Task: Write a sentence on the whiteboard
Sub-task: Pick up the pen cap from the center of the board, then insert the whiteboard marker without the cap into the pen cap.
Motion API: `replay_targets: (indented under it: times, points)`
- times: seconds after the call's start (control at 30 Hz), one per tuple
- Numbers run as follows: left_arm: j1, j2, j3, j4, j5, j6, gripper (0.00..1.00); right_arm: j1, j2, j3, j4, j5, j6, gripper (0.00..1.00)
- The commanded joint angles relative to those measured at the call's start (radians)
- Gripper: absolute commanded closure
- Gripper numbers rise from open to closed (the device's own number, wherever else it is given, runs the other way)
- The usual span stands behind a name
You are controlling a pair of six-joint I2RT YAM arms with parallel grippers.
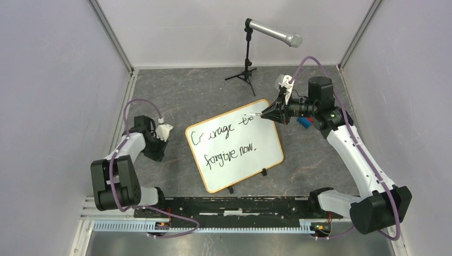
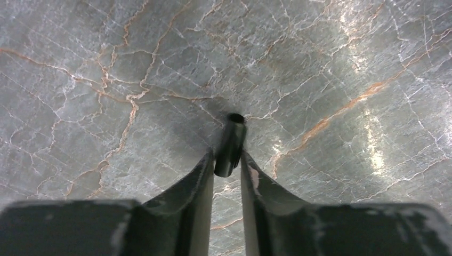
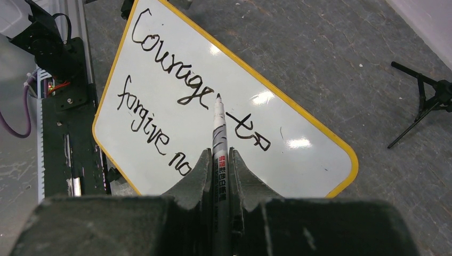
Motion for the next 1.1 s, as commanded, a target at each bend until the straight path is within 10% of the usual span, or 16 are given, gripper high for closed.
replay_targets:
  times: [0.0,0.17,0.63,0.87,1.07]
  points:
    - [-0.002,0.021,-0.021,0.046,-0.011,-0.03,0.74,-0.004,0.008,0.005,0.028,0.001,0.001,1.0]
    - [0.011,0.031,0.1,-0.062,0.023,-0.038,0.97,-0.004,0.006,-0.026,0.031,0.001,-0.005,1.0]
    - [-0.01,-0.093,0.781,-0.56,0.272,0.045,0.98,-0.004,-0.004,-0.068,0.044,-0.031,0.011,1.0]
    - [-0.361,-0.105,1.055,-0.775,0.224,0.083,0.98,-0.004,-0.011,-0.089,0.089,-0.105,0.097,1.0]
    - [-0.769,-0.053,1.129,-0.893,-0.091,0.089,0.98,-0.004,-0.063,-0.221,0.299,-0.214,0.344,1.0]
